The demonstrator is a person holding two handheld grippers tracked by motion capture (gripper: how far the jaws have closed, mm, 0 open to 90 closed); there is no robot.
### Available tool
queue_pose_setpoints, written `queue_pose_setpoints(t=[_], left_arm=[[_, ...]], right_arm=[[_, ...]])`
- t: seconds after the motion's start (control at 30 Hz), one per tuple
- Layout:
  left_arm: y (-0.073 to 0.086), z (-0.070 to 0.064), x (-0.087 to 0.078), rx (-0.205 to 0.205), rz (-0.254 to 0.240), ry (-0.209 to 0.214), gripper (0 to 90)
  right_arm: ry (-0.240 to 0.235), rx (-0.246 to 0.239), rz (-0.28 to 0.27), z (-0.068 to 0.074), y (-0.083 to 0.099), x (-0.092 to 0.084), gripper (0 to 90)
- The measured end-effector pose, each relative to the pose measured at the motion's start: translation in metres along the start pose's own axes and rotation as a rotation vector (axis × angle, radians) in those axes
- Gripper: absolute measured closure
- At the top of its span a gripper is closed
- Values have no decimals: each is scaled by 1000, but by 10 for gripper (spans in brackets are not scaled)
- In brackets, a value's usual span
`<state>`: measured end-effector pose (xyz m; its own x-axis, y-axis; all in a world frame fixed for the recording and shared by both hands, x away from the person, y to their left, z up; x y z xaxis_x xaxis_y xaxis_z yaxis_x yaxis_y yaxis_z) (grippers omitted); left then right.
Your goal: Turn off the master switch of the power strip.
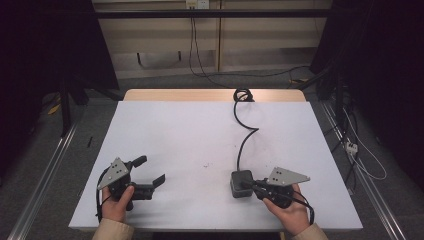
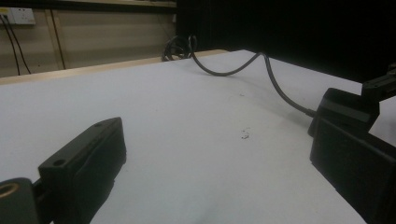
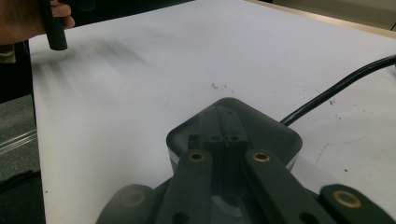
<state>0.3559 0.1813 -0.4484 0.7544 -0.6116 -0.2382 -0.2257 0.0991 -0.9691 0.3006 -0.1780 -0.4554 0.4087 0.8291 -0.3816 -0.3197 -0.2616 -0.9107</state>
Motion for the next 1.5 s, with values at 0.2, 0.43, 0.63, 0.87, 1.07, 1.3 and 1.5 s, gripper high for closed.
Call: queue_pose_setpoints(t=[0.2, 0.43, 0.63, 0.87, 1.07, 1.3, 1.5], left_arm=[[0, -1, 0, -3, -1, 1, 32], [0, 0, 0, -5, -1, 0, 32], [0, 1, 0, -4, -5, 2, 32], [0, 1, -1, -6, -2, -2, 32], [0, 1, 0, -7, -1, -2, 32], [0, 2, -1, -5, -1, -1, 32], [0, 2, -1, -5, -2, -2, 32]], right_arm=[[-1, 23, -33, -3, -1, -2, 900], [-6, 22, -34, -2, -2, -1, 900], [-15, 21, -40, -3, -2, 0, 900], [-36, 35, -49, -2, -2, 0, 900], [-56, 58, -75, -2, -3, -1, 900], [-48, 56, -76, -1, -5, 0, 801], [-52, 59, -79, -1, -6, 0, 789]])
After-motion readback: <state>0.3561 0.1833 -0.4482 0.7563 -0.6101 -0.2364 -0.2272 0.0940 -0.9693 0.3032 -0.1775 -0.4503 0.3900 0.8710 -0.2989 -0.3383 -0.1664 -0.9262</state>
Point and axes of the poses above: each handheld gripper's, and its own axes: x roughly forward along the jaws, y roughly out of its underside, z roughly to its left, the point moved 5 cm from there along x, roughly forward along the jaws, and after that the axes turned 12 degrees about -y, right-handed, at the moved point
